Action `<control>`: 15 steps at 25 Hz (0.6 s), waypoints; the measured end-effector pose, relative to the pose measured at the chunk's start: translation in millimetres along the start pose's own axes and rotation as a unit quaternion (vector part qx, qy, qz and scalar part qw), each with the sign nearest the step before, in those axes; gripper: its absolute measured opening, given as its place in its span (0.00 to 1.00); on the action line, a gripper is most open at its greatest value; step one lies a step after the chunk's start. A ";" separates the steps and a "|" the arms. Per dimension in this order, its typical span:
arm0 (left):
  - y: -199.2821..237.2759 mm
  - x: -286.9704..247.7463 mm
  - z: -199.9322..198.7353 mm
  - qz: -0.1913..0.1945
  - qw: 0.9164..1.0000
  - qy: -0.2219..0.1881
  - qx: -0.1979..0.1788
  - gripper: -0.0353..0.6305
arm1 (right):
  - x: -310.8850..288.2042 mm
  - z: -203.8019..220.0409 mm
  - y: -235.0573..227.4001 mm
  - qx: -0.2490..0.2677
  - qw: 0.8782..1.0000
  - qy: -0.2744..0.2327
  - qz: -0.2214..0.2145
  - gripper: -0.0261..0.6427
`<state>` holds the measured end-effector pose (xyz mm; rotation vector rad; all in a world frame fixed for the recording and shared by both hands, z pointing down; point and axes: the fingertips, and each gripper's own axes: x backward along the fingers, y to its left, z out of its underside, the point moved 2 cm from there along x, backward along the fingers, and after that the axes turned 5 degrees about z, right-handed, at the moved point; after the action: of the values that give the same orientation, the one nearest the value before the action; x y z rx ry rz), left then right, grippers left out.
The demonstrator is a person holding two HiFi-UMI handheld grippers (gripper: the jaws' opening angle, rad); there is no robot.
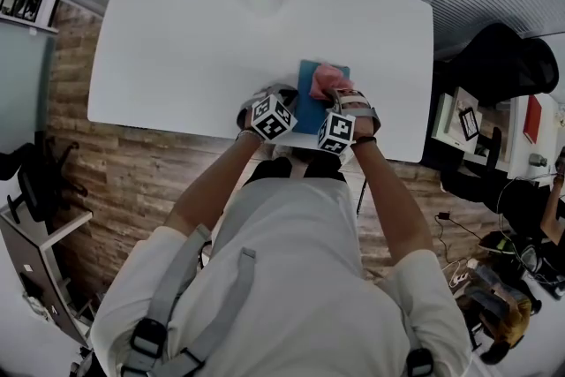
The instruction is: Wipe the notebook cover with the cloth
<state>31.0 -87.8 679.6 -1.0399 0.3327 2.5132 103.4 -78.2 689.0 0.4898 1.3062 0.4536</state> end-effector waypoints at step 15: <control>0.0 -0.2 0.3 -0.001 1.000 -0.001 -0.001 0.05 | 17.2 -7.8 22.6 -0.004 1.000 -0.007 -0.017 0.07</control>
<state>31.0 -87.7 680.0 -1.0384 0.3281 2.5124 98.4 -49.3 686.9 0.4630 1.2974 0.4255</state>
